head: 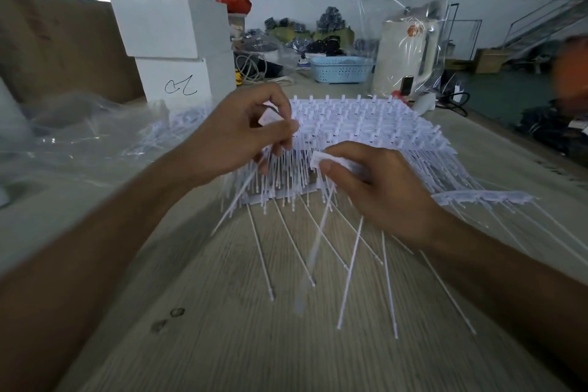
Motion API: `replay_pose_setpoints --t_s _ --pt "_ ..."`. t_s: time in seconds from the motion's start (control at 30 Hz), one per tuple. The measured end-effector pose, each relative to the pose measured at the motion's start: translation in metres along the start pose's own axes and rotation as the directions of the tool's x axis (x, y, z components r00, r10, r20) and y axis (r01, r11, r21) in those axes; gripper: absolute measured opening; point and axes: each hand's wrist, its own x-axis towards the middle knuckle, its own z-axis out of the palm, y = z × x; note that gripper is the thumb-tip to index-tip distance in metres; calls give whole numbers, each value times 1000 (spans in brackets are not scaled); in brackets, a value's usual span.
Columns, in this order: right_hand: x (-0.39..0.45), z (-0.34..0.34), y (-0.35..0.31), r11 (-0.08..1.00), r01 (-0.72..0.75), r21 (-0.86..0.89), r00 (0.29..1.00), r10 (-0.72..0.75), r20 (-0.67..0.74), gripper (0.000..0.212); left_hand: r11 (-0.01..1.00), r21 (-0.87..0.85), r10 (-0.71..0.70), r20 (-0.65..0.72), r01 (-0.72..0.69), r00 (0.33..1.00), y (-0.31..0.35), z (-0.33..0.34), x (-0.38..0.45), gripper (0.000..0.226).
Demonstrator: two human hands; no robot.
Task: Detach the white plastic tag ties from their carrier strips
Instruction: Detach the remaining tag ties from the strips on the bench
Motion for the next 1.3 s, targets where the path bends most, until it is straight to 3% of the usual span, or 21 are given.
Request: replay_pose_setpoints --t_s 0.17,0.27,0.33,0.43,0.53,0.6,0.7,0.97,1.17,1.3 --pt "2 0 -4 975 21 223 999 -27 23 21 959 -245 -150 -17 142 988 0 29 -6 18" --pt "2 1 -2 951 9 309 1000 -13 13 20 906 -373 -230 -29 203 973 5 48 -6 38" --pt "1 2 -1 926 -16 377 1000 8 21 18 937 -291 -205 -17 191 979 7 57 -7 48" --pt "-1 2 -2 890 -32 454 999 27 18 16 997 -3 -78 -22 78 997 9 65 -10 29" --pt "0 -2 -2 845 -122 521 992 118 41 19 997 49 -62 -95 67 994 9 61 -9 26" --pt "2 -6 0 870 -160 467 987 136 85 14 998 -12 -66 -111 65 992 10 58 -8 26" --pt "3 -13 1 950 -67 305 993 34 114 23 989 -117 -102 -78 93 992 12 58 -9 23" --pt "3 -13 4 967 -22 254 999 12 44 21 940 -288 -199 -19 185 980 14 67 -12 15" --pt "2 -8 -1 977 -33 209 998 23 52 20 982 -148 -132 -104 116 986 15 69 -11 24" --pt "-1 -9 -3 996 68 52 997 -66 -36 20 951 -213 -251 -111 223 962 16 68 -11 29"
